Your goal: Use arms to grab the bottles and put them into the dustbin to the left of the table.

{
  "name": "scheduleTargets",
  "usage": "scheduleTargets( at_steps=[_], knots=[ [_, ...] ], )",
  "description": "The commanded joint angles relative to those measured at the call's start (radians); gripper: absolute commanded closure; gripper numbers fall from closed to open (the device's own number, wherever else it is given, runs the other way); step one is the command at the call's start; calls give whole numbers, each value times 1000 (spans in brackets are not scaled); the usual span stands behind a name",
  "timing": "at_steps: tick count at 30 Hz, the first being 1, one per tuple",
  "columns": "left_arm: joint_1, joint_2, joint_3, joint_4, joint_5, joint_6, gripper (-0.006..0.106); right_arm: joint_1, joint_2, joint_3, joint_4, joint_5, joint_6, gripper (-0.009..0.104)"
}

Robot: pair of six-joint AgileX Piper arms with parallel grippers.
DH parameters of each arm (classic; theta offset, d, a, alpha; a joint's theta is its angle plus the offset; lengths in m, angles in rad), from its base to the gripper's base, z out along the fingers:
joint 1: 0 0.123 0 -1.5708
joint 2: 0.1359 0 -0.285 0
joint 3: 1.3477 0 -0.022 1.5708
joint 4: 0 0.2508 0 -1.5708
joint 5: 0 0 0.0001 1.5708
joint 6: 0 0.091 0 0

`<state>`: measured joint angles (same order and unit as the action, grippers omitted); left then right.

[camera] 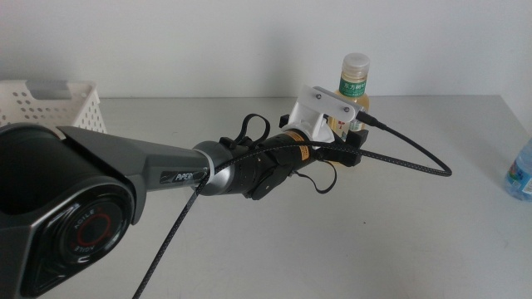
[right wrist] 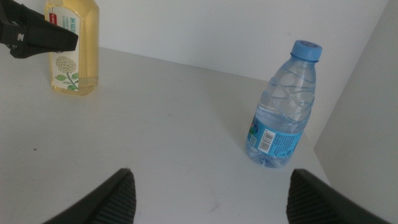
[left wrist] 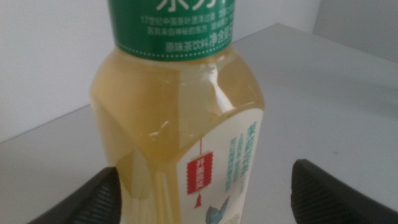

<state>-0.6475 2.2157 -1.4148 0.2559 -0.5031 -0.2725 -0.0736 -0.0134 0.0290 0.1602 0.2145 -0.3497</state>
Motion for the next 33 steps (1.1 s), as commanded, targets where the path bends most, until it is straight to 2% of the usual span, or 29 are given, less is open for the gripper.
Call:
scheduleTargets(
  at_steps=[1,28,30,33],
  knots=[
    [5,-57,-44,-10,-73,-11,7,-5,-22,-10,-2,-71,-10,33],
    [20,117,-304,-35,-28,-20,7,-5,-22,-10,-2,-71,-10,33],
    [24,118,-304,-35,-25,-25,10,-5,-22,-10,-2,-71,-10,33],
    [30,118,-304,-39,-25,-28,24,-5,-22,-10,-2,-71,-10,33]
  ],
)
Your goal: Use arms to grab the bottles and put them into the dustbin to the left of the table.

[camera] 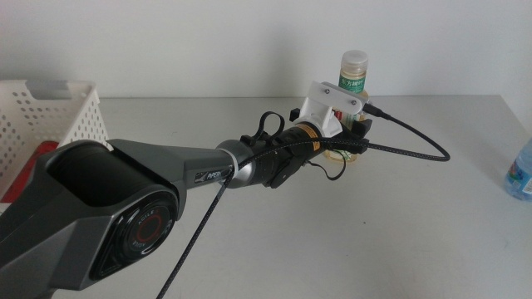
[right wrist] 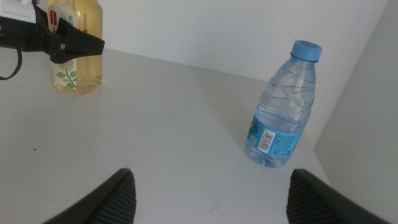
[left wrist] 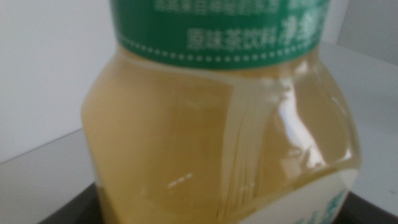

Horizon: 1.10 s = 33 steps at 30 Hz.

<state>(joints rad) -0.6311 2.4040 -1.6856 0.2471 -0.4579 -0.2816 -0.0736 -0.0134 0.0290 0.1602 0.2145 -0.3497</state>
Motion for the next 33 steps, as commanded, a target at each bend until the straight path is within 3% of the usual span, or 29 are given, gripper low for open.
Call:
scheduleTargets(
  at_steps=[1,7,10,20,28,33],
  knots=[
    [16,-71,-33,-31,-75,-20,31,-5,-22,-10,-2,-71,-10,33],
    [16,-81,-33,-28,-67,-30,83,-5,-22,-10,-2,-71,-10,33],
    [15,-120,-33,-29,3,-30,101,-5,-22,-10,-2,-71,-10,33],
    [16,-357,-33,-30,473,-31,102,-5,-22,-10,-2,-71,-10,33],
    [96,-565,-19,-36,831,-25,102,-5,-22,-10,-2,-71,-10,33],
    [147,-703,-18,-36,1073,95,102,-5,-22,-10,-2,-71,-10,33]
  ],
)
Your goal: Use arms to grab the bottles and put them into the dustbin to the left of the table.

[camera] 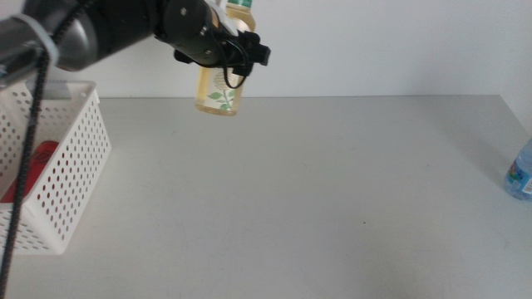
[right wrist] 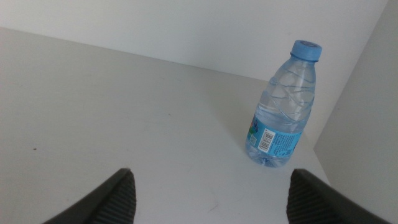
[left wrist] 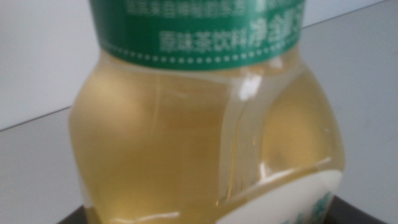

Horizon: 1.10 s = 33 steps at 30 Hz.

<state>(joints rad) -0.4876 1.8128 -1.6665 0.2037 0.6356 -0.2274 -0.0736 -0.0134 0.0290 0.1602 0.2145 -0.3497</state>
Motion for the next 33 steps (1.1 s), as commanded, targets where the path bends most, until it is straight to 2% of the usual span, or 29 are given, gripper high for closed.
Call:
scheduleTargets(
  at_steps=[1,8,11,14,17,21,27,33],
  knots=[
    [11,-138,-37,6,38,75,102,-5,-22,-10,-2,-71,-10,33],
    [80,-249,-37,1,339,227,102,-5,-22,-10,-2,-71,-10,33],
    [175,-258,-37,-3,444,263,102,-5,-22,-10,-2,-71,-10,33],
    [313,-260,-39,-70,502,322,102,-5,-22,-10,-2,-71,-10,33],
    [440,-258,-40,-161,512,389,102,-5,-22,-10,-2,-71,-10,33],
    [591,-252,-40,-228,511,457,102,-5,-22,-10,-2,-71,-10,33],
    [725,-195,-40,-250,491,524,102,-5,-22,-10,-2,-71,-10,33],
    [740,-96,-40,-247,475,519,102,-5,-22,-10,-2,-71,-10,33]
  ],
)
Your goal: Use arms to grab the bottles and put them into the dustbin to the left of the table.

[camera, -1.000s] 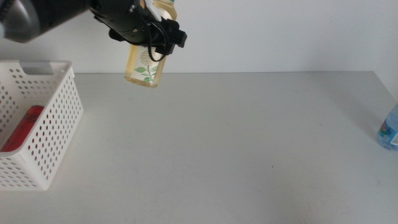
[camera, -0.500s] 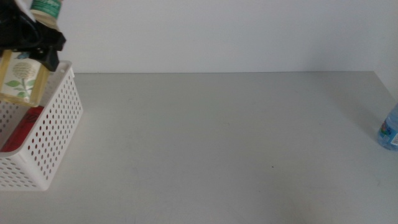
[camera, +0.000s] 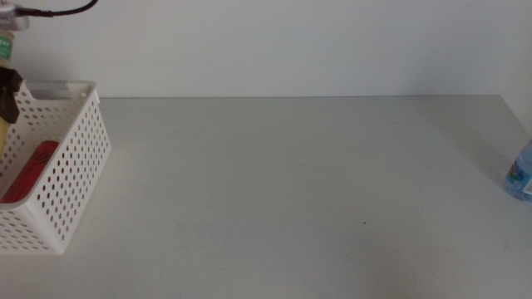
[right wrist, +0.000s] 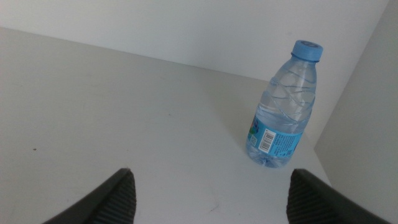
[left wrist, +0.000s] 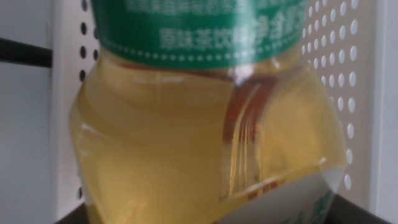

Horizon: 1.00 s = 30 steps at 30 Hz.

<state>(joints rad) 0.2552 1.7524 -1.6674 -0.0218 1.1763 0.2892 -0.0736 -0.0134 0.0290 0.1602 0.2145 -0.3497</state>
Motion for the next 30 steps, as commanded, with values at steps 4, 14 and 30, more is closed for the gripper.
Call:
scheduleTargets(
  at_steps=[4,14,30],
  knots=[
    [-2,35,-39,-25,-59,6,100,-5,-22,-10,-2,-71,-10,33],
    [-5,132,-39,-78,-44,25,59,-5,-22,-10,-2,-71,-10,33],
    [-5,80,-39,-143,-5,-13,7,-5,-22,-10,-2,-71,-10,33]
  ],
)
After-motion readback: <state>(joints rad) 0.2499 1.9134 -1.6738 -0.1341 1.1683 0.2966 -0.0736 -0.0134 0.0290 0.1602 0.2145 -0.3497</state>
